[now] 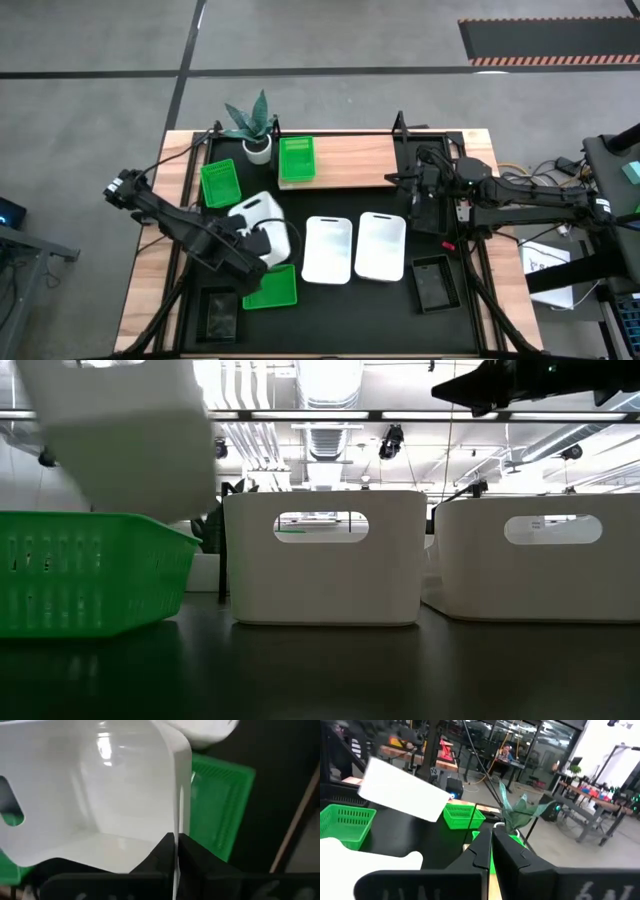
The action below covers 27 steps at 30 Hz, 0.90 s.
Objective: Stack baskets on shelf by color
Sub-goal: Put the left white bin on the shelf
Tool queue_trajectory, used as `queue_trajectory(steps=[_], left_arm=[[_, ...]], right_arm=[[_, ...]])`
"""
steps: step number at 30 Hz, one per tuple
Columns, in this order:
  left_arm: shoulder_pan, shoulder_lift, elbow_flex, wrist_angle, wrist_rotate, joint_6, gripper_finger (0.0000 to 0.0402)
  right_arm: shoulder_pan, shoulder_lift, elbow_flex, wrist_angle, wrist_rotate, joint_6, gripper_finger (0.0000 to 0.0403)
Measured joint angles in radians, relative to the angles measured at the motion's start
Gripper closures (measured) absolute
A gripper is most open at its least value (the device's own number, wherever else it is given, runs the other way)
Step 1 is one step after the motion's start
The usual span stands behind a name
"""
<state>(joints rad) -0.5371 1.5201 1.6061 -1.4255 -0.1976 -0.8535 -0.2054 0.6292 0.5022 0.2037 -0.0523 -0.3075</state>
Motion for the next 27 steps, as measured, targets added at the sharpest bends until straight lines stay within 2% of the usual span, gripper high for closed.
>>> queue_trajectory(steps=[8,13,16,21,27], left_arm=[[0.0,0.105,0.281,0.005,-0.13,0.188,0.0402],[0.011,0.189,0.431,0.085,-0.167,0.385,0.0401],[0.025,0.239,0.507,0.116,-0.224,0.498,0.0401],[0.081,0.307,0.578,0.127,-0.31,0.675,0.0401],[0.201,0.359,0.589,0.181,-0.31,0.874,0.0401]], right_arm=[[0.0,-0.014,0.01,-0.126,-0.01,0.061,0.0394],[0.0,-0.032,0.029,-0.203,-0.011,0.107,0.0394],[0.0,-0.058,0.044,-0.281,-0.011,0.127,0.0394],[0.0,-0.117,0.051,-0.379,-0.012,0.155,0.0394],[0.0,-0.189,0.051,-0.418,-0.051,0.17,0.0394]])
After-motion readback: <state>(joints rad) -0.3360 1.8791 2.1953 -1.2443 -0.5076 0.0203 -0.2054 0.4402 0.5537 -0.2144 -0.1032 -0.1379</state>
